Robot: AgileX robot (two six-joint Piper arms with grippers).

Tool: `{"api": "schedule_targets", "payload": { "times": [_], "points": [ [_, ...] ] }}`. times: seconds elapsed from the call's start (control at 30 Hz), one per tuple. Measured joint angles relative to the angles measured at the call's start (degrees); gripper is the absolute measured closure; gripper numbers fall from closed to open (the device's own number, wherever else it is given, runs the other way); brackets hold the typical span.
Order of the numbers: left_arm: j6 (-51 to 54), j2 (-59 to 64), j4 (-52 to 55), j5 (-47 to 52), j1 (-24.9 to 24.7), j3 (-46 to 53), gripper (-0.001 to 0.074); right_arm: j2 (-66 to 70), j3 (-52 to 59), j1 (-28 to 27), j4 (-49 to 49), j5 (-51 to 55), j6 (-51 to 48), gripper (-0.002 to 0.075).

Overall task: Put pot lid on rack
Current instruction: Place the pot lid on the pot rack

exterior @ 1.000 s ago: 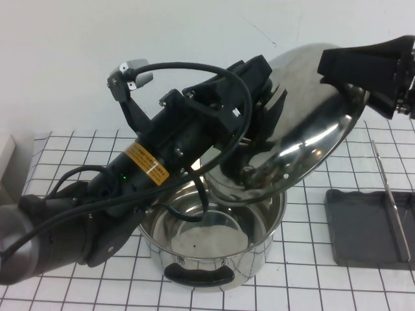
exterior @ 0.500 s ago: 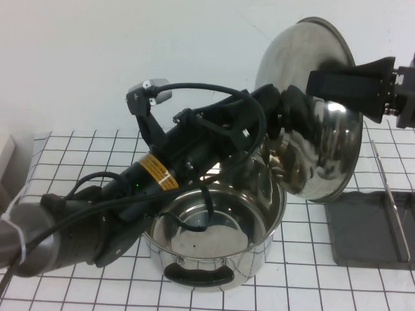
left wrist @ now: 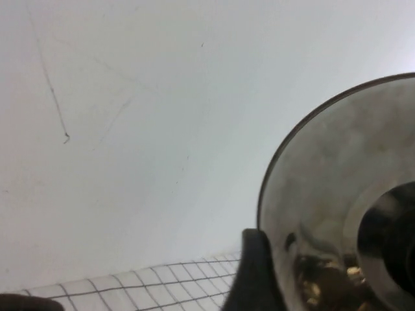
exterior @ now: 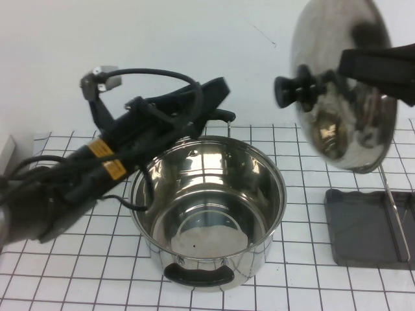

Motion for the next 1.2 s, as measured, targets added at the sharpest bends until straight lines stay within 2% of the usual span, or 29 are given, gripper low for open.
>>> {"api": "schedule_targets", "payload": {
  "times": [0.07, 0.17, 0.27, 0.33, 0.5, 0.67, 0.83, 1.2],
  "points": [
    [-1.8, -0.5, 4.5, 0.0, 2.9, 0.0, 0.0287, -2.4, 0.0, -1.0, -2.2, -1.4, 0.0, 0.0678],
    [-2.7, -1.6, 12.3, -0.3, 7.7, 0.0, 0.0568, -6.6, 0.0, -1.6, -9.4, -5.5, 3.0, 0.0678],
    [-4.7, -2.3, 20.5, -0.7, 12.7, 0.0, 0.0685, -9.9, 0.0, -1.6, -21.2, -8.8, 10.1, 0.0678],
    [-7.3, -2.3, 24.5, -0.9, 16.0, 0.0, 0.0712, -11.0, 0.5, -1.6, -26.5, -10.4, 13.4, 0.0678],
    [-10.8, -2.3, 32.0, -0.6, 20.2, 0.0, 0.0731, -10.4, 4.6, -1.8, -29.7, -14.6, 14.6, 0.0678],
    [-11.4, -2.3, 41.9, -0.9, 20.5, 0.0, 0.0732, -7.2, 8.4, -1.8, -29.4, -19.0, 13.3, 0.0678],
    [-12.5, -2.3, 47.8, -1.2, 20.5, 0.0, 0.0735, -4.0, 8.9, -1.9, -23.7, -20.5, 7.3, 0.0678],
    [-14.6, -2.3, 50.7, -1.4, 20.5, 0.0, 0.0736, -2.3, 8.9, -1.9, -21.0, -22.1, 3.5, 0.0678]
  ]
}}
